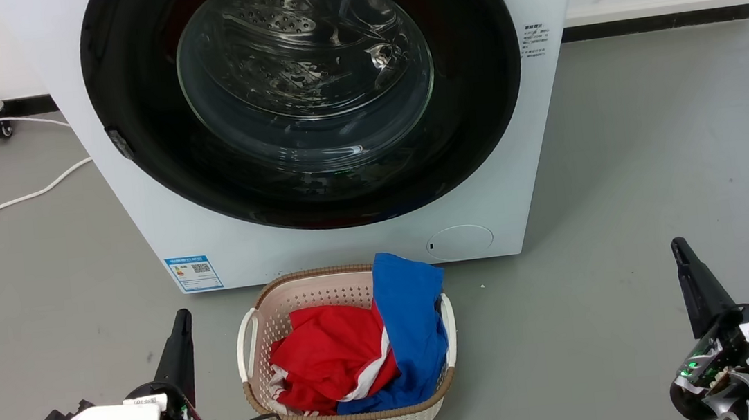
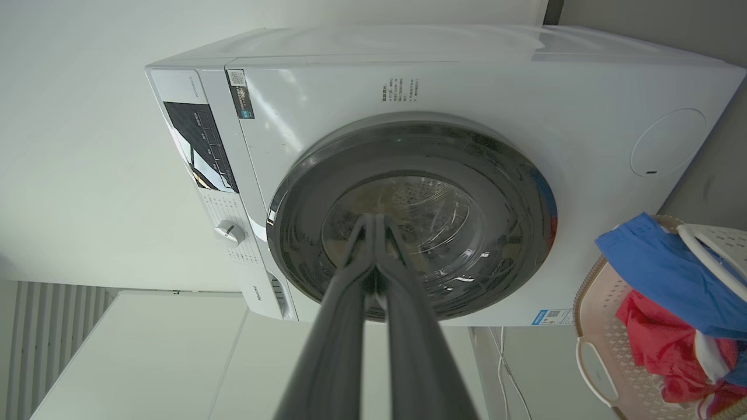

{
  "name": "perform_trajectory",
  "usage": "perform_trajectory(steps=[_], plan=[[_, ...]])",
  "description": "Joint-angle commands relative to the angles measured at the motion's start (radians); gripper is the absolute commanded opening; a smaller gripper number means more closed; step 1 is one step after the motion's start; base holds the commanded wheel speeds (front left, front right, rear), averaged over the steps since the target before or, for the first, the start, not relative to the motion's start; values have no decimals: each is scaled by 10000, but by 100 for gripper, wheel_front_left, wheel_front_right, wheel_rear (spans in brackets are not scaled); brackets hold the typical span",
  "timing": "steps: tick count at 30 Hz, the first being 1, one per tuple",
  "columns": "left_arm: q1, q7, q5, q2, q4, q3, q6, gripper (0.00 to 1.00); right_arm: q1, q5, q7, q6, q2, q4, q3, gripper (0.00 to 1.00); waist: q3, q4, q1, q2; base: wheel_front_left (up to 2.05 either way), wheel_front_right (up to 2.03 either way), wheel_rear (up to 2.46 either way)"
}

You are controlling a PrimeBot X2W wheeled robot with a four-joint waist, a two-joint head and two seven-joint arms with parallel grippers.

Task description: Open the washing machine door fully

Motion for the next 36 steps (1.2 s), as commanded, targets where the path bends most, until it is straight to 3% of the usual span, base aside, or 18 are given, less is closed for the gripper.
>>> perform_trajectory(steps=[1, 25, 26, 36], plan=[[-69, 19, -18, -4, 5, 22, -25, 0, -133, -85, 19, 0, 30, 11, -13, 0, 0, 0, 0, 0, 0, 0, 0], [-69, 20, -18, -4, 3, 21, -25, 0, -134, -78, 19, 0, 34, 12, -18, 0, 0, 0, 0, 0, 0, 0, 0], [1, -4, 1, 0, 1, -1, 0, 100, 1, -22, 5, 0, 4, 1, -8, 100, 1, 0, 0, 0, 0, 0, 0], [280, -407, 526, -23, 13, -28, 23, 100, 365, -651, -387, -5, 17, 15, -79, 100, 8, -3, 0, 0, 0, 0, 0]])
